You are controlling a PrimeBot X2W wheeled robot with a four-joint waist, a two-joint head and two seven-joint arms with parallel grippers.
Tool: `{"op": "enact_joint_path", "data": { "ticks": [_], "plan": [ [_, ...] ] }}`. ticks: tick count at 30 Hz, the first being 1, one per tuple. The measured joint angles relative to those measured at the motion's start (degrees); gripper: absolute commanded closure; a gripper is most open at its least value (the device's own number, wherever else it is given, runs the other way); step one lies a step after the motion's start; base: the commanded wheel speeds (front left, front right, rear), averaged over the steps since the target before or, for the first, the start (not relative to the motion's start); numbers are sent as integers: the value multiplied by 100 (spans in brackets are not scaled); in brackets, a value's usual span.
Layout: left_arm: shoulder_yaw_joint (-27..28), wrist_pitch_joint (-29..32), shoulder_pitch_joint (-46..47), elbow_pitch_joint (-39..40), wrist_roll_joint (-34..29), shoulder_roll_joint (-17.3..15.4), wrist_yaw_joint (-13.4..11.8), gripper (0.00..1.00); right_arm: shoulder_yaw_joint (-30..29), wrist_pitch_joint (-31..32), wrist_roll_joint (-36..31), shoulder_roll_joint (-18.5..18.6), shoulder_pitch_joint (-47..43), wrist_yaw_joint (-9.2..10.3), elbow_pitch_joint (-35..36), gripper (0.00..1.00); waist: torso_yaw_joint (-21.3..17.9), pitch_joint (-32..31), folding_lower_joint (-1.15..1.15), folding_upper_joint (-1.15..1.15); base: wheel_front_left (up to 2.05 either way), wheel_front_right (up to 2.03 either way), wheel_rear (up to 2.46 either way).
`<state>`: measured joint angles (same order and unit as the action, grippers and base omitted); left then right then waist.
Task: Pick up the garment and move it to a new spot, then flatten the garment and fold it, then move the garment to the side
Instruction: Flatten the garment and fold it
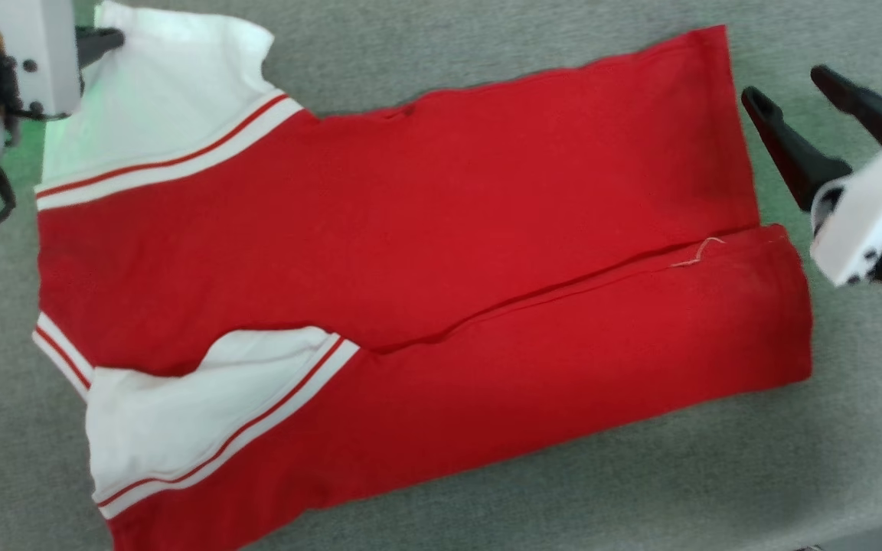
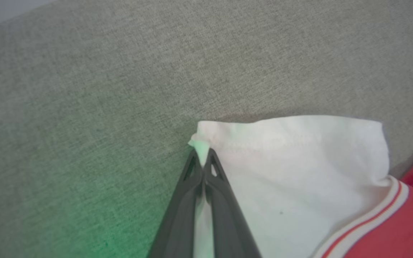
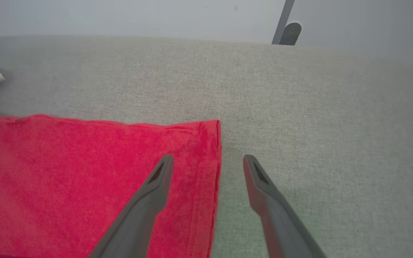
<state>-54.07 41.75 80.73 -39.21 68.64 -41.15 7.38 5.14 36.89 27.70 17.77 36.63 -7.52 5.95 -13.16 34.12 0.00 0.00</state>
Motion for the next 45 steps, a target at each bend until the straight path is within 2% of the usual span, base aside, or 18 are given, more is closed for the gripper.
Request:
{"op": "enact_joint_path", "data": {
  "ticks": [7, 12, 17, 18, 19, 20, 28, 32, 36, 40, 45],
  "plan": [
    [-267, -169, 258, 190, 145, 136, 0, 100, 508, 1251, -25, 258, 1176, -1, -969, 0, 264, 155, 0, 0, 0, 0, 0],
    [-446, -301, 399, 291, 268, 235, 0, 100, 691, 1626, -66, 361, 1624, -1, -1634, 0, 459, 263, 0, 0, 0, 0, 0],
    [-643, -439, 497, 309, 365, 303, 0, 100, 864, 1734, 7, 537, 1863, -1, -1974, 0, 603, 326, 0, 0, 0, 0, 0],
    [-675, -456, 514, 301, 390, 315, 0, 100, 880, 1735, 62, 567, 1897, -1, -2009, 20, 621, 334, 0, 0, 0, 0, 0],
    [-710, -468, 537, 293, 402, 326, 0, 100, 887, 1729, 99, 578, 1922, -1, -2040, 57, 632, 341, 0, 0, 0, 0, 0],
    [-747, -483, 561, 283, 414, 343, 0, 100, 906, 1724, 129, 588, 1937, -1, -2071, 100, 638, 345, 0, 0, 0, 0, 0],
    [-991, -894, 482, 305, 672, 505, 0, 100, 1087, 1338, 265, 673, 1939, -2, -2299, 100, 673, 164, 0, 0, 0, 0, 0],
    [-913, -1410, 268, 523, 1006, 569, 1, 100, 1023, 998, 357, 761, 1765, -1, -2440, 100, 730, -67, 0, 0, 0, 0, 0],
    [-999, -1871, 34, 988, 1080, 549, 1, 100, 999, 751, 424, 902, 1534, -1, -2499, 100, 826, -357, 0, 0, 0, 0, 0],
    [-1045, -2331, -275, 1646, 1241, 264, 1, 100, 1023, 531, 546, 1072, 1197, -1, -2392, 100, 935, -674, 0, 0, 0, 0, 0],
    [-1134, -2897, -806, 2659, 1360, -256, 1, 100, 1002, 391, 721, 1319, 649, -1, -2107, 100, 1067, -1074, 0, 0, 0, 0, 0]
  ]
}}
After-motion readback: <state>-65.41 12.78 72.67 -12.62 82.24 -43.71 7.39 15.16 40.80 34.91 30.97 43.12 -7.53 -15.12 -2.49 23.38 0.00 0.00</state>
